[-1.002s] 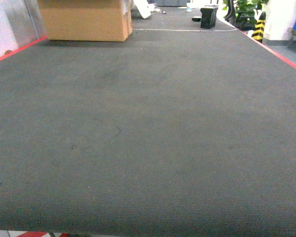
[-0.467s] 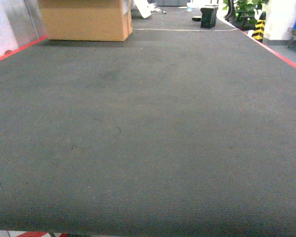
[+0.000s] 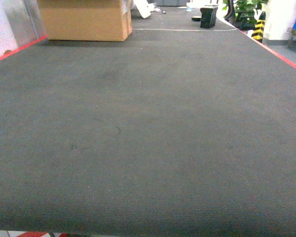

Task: Sort blue parts and orange caps into right shelf containers

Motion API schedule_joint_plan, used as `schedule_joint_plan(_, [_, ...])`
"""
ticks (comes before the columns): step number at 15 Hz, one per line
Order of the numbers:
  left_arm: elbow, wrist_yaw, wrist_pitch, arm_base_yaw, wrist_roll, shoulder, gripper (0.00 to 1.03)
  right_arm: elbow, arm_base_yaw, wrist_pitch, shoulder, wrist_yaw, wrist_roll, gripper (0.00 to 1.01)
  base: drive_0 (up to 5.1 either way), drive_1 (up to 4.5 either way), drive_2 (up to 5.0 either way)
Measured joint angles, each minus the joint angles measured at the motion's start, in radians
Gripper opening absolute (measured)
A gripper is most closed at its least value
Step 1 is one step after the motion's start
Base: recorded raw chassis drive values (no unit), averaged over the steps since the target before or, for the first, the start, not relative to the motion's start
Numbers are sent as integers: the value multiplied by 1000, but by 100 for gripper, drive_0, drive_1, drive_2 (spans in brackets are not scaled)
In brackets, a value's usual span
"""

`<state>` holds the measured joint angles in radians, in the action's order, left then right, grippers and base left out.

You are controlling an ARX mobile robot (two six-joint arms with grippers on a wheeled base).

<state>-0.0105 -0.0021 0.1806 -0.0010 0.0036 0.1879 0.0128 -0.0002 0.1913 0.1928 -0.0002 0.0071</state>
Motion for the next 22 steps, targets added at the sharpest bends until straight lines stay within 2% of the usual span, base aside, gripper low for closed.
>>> schedule_joint_plan(1, [0,1,-16,0,0,-19,42,0,0,-15,-18,0,0,44,0,0,0])
schedule_joint_plan(2, [0,2,-156,0,0,-113,42,0,0,-94,-71,0,0,44,0,0,0])
schedule_joint_plan(3, [0,0,-180,0,0,-178,42,0,0,-203,-177,0,0,44,0,0,0])
schedule_joint_plan(4, [-6,-1,-172,0,0,-177,42,3,0,-177,-188,-1,0,44,0,0,0])
schedule_joint_plan(6, [0,1,-193,0,0,-177,42,1,0,-205,-187,0,0,44,0,0,0])
schedule_joint_plan(16, [0,2,-188,0,0,-177,42,1,0,-198,-188,0,0,44,0,0,0])
schedule_joint_plan(22, [0,2,-188,1,0,-177,42,1,0,-198,-188,0,0,44,-156,-156,-156])
